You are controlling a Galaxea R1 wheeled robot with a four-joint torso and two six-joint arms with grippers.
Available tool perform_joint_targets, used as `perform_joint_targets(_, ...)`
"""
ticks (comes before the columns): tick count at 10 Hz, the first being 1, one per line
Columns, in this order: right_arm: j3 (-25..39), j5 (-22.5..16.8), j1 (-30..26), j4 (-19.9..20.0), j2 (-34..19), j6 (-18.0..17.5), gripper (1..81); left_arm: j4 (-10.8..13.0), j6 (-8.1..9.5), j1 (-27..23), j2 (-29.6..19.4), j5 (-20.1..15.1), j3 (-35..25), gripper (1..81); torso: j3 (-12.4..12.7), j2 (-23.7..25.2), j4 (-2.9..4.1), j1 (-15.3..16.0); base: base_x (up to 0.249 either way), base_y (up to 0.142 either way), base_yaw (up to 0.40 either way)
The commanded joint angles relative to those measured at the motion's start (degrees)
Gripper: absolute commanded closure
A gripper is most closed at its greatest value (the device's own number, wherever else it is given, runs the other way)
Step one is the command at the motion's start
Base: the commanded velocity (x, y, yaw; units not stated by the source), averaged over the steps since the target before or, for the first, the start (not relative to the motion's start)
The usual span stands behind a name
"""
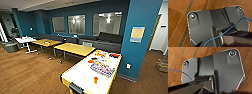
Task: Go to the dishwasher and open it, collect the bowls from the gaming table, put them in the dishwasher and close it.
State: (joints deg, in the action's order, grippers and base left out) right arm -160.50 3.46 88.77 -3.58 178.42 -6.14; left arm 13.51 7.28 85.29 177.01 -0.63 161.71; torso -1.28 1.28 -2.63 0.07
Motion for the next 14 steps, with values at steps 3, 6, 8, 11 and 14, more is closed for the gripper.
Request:
perform_joint_targets(3,0.2,-2.76,-2.5,-0.2,0.21,0.08,1.0,0.2,-0.33,-3.06,0.1,-2.88,0.1,1.0,0.0,0.0,0.0,0.0,0.147,0.093,0.0)
perform_joint_targets(6,0.29,-2.67,-2.59,-0.2,0.21,0.08,1.0,0.12,-0.33,-3.14,0.02,-2.88,0.1,1.0,0.0,0.0,0.0,0.02,0.122,0.116,0.0)
perform_joint_targets(8,0.2,-2.76,-2.59,-0.2,0.21,0.08,1.0,0.12,-0.33,-3.06,0.1,-2.88,0.1,1.0,0.0,0.0,0.0,0.02,0.121,0.119,0.0)
perform_joint_targets(11,0.2,-2.67,-2.59,-0.2,0.21,0.08,1.0,0.12,-0.33,-3.14,0.1,-2.88,0.1,1.0,0.0,0.0,0.0,0.02,0.121,0.119,0.0)
perform_joint_targets(14,0.29,-2.67,-2.59,-0.2,0.21,0.08,1.0,0.12,-0.33,-3.06,0.1,-2.88,0.1,1.0,0.0,-0.02,0.0,0.02,0.118,0.119,0.0)
